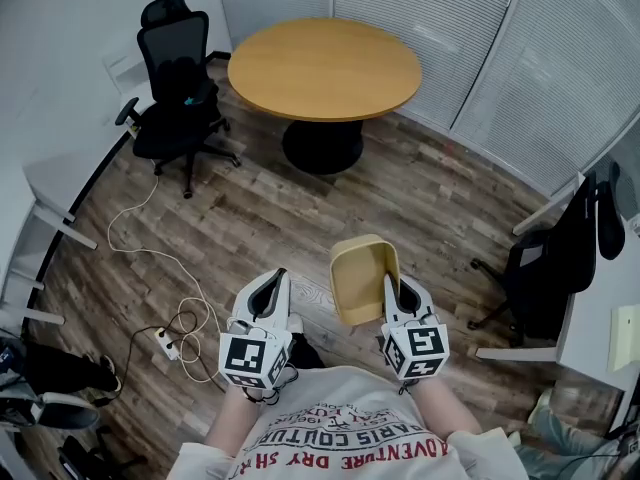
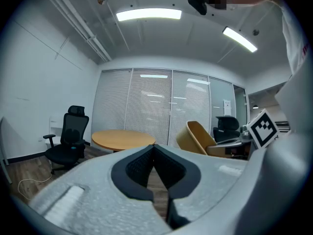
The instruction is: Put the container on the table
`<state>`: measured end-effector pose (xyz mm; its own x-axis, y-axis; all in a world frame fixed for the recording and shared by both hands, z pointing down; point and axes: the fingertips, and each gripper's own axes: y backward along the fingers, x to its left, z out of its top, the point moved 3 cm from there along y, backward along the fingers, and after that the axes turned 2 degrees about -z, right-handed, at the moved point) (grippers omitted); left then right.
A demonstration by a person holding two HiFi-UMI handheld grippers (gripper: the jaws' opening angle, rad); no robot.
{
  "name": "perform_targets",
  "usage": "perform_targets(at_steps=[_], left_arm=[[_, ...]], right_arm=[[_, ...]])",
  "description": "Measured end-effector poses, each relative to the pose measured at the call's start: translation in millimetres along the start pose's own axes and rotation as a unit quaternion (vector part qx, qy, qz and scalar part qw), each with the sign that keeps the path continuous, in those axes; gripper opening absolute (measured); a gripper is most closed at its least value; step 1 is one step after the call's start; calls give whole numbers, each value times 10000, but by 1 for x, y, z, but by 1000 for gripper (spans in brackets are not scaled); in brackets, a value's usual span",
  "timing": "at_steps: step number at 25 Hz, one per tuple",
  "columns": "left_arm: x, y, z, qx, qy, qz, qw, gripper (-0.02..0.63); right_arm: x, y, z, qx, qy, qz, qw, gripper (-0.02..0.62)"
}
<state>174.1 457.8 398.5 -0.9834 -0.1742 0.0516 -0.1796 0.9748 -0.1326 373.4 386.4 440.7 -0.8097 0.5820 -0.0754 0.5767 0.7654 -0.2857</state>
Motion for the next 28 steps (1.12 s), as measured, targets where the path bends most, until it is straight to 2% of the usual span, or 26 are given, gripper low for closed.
perform_targets(at_steps=[4,15,21,28], left_arm=[[42,-25,5,-27,83,-68,9999,-3],[198,-72,30,-158,138,67,9998,-3],[251,-83,26,-70,246,215,9994,-3],[288,-116,19,63,355,412,9985,-3]], right_arm=[[9,-43,12,132,13,-86,9999,11],[73,-173,57,166,6,-100,9998,11],[96,-223,64,285,23,14,9996,11],[96,-285,72,381,47,202,9991,11]])
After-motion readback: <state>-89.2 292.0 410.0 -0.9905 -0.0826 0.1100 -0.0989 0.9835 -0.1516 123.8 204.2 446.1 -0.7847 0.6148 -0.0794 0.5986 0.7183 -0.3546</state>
